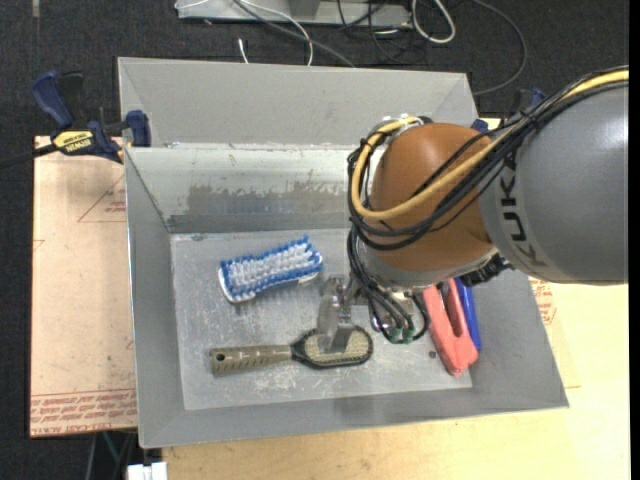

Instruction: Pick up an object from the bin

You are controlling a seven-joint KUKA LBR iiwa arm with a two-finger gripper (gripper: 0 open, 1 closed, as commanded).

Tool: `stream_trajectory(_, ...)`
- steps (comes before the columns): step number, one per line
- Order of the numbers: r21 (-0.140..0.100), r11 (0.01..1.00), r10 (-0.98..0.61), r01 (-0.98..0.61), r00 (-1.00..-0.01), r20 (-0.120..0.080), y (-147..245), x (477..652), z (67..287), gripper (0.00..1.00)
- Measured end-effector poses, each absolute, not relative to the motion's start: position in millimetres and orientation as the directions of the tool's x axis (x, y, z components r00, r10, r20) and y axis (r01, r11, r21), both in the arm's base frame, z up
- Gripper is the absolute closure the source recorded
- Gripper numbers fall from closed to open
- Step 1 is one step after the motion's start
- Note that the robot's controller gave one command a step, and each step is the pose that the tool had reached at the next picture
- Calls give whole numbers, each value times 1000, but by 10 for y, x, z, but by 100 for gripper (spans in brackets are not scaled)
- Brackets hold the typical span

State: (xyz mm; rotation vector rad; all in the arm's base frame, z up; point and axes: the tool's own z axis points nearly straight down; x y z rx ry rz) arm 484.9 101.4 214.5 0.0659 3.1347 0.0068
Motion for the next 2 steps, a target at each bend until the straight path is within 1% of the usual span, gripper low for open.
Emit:
stream_trajectory(1,4,1000,21,21,-1000,2,954,4981,1276,100)
stream_trajectory(2,7,998,-60,-60,-998,-22,1085,5091,1843,100)
